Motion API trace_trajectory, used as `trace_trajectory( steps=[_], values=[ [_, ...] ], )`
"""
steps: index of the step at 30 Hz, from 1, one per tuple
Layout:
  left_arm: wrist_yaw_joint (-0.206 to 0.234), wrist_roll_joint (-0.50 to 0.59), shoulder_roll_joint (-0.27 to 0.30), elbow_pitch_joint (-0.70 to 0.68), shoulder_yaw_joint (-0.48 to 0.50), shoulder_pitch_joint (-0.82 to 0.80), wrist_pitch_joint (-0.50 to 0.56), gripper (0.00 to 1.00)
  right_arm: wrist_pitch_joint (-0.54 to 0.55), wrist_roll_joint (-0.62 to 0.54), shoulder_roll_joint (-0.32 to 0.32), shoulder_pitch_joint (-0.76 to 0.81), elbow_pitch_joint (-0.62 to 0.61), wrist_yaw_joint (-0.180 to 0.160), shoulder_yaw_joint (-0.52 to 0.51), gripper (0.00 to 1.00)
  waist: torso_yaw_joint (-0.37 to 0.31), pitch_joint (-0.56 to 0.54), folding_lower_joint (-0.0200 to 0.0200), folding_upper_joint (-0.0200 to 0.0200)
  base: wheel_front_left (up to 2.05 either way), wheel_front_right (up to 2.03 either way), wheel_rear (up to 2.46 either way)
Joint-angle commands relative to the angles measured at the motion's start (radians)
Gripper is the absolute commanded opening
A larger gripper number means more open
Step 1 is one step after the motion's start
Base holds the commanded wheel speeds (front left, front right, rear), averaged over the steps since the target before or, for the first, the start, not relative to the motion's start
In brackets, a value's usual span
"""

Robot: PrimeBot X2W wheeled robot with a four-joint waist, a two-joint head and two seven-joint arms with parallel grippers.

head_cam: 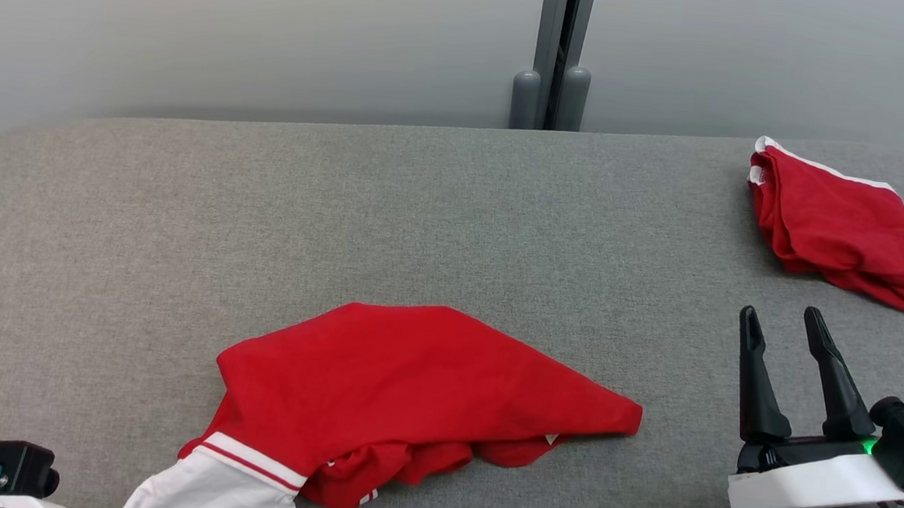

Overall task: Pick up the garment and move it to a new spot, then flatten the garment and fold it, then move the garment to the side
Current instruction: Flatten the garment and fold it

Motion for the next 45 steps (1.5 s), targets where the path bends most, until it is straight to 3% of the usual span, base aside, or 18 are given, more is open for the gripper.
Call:
trace_trajectory(
  steps=[1,8,9,10,11,17,26,35,41,45],
  values=[
    [0.003,0.008,-0.003,0.01,0.0,-0.025,-0.01,0.0,-0.003,0.002,-0.008,0.0,0.004,0.0,0.0,1.0,0.0,-0.001,0.0,0.0,0.0,0.0,0.0],
    [-0.01,0.026,-0.045,0.056,-0.021,-0.063,-0.038,0.0,-0.003,0.001,-0.01,0.001,0.014,0.0,0.003,1.0,0.002,-0.007,0.0,0.0,0.0,0.0,0.0],
    [-0.012,0.027,-0.048,0.059,-0.023,-0.067,-0.042,0.11,-0.003,0.001,-0.01,0.0,0.015,0.0,0.003,1.0,0.002,-0.007,0.0,0.0,0.0,0.0,0.0],
    [-0.012,0.032,-0.048,0.061,-0.022,-0.069,-0.05,0.41,-0.003,0.001,-0.01,0.0,0.016,0.0,0.003,1.0,0.002,-0.007,0.0,0.0,0.0,0.0,0.0],
    [-0.008,0.035,-0.051,0.061,-0.018,-0.07,-0.06,1.0,-0.003,0.002,-0.01,-0.001,0.016,0.0,0.004,1.0,0.002,-0.008,0.0,0.0,0.0,0.0,0.0],
    [0.017,0.048,-0.053,0.022,0.006,-0.048,-0.112,1.0,-0.003,0.005,-0.011,0.008,0.017,0.0,0.002,1.0,0.001,-0.015,0.0,0.0,0.0,0.0,0.0],
    [0.11,0.144,-0.018,-0.161,0.061,-0.016,-0.225,1.0,-0.003,0.004,-0.016,0.022,0.012,0.0,-0.008,1.0,0.02,-0.032,0.0,0.0,0.0,0.0,0.0],
    [0.193,0.289,-0.118,-0.197,0.075,-0.047,-0.48,1.0,-0.003,0.009,-0.015,0.038,0.027,0.0,0.005,1.0,0.022,-0.042,0.0,0.0,0.0,0.0,0.0],
    [0.187,0.318,-0.201,-0.119,0.041,-0.057,-0.592,1.0,-0.003,0.014,-0.013,0.057,0.054,0.0,0.024,1.0,0.012,-0.043,0.0,0.0,0.0,0.0,0.0],
    [0.169,0.319,-0.213,-0.082,0.031,-0.078,-0.617,1.0,-0.003,0.018,-0.013,0.048,0.064,0.0,0.032,1.0,0.005,-0.038,0.0,0.0,0.0,0.0,0.0]
  ],
)
